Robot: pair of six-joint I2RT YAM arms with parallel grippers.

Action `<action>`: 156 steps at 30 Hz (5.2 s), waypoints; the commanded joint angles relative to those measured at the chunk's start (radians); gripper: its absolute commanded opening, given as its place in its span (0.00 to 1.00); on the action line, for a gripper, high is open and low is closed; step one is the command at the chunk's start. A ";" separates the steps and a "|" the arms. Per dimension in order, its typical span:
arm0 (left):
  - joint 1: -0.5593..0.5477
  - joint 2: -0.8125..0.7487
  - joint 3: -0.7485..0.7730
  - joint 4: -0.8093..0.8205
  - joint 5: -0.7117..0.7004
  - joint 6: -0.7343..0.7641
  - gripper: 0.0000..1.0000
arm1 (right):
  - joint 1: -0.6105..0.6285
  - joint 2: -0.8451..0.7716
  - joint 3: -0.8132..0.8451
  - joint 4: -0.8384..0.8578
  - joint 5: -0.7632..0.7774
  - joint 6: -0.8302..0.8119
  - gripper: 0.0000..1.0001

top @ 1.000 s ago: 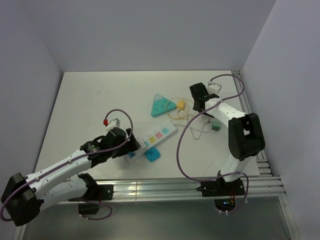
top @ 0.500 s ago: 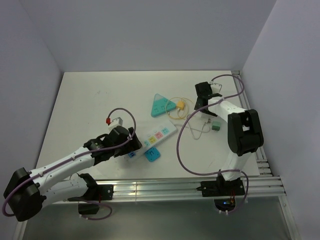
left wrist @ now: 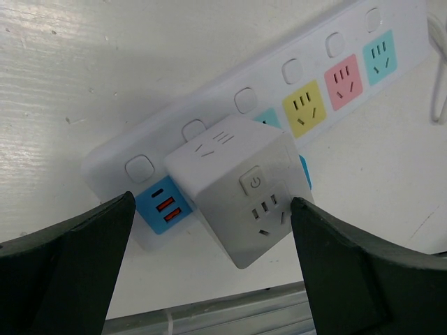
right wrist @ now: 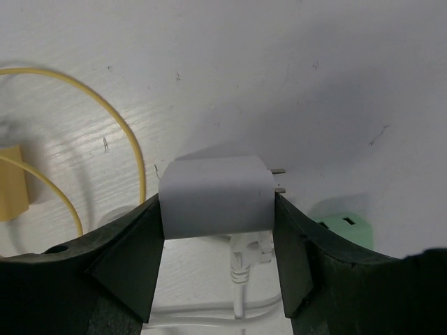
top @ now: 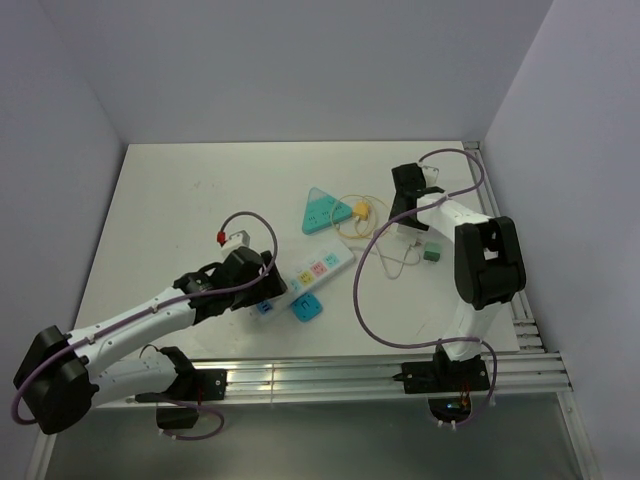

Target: Insert the plug

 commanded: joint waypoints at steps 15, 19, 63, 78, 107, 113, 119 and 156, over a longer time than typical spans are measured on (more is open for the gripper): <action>0.219 -0.116 0.147 -0.117 0.005 0.198 0.99 | -0.007 -0.313 -0.075 0.065 -0.345 -0.031 0.51; 0.219 -0.125 0.204 -0.077 0.052 0.298 0.99 | -0.007 -0.360 -0.079 0.058 -0.521 -0.043 0.51; 0.188 0.047 -0.203 1.316 0.601 0.846 0.88 | 0.264 -0.381 -0.113 0.423 -1.146 0.494 0.52; 0.188 0.145 -0.152 1.324 0.690 0.882 0.58 | 0.287 -0.372 -0.150 0.524 -1.195 0.567 0.52; 0.201 0.105 -0.125 1.173 0.832 0.822 0.00 | 0.203 -0.438 -0.148 0.361 -1.255 0.141 0.97; 0.201 0.119 -0.088 1.098 0.896 0.773 0.01 | 0.201 -0.537 -0.225 0.468 -1.290 -0.032 0.97; 0.204 0.141 -0.046 1.058 0.991 0.725 0.00 | 0.260 -0.576 -0.219 0.375 -1.180 -0.301 0.93; 0.228 0.063 -0.072 1.020 0.976 0.693 0.51 | 0.338 -0.599 -0.249 0.375 -1.307 -0.407 0.01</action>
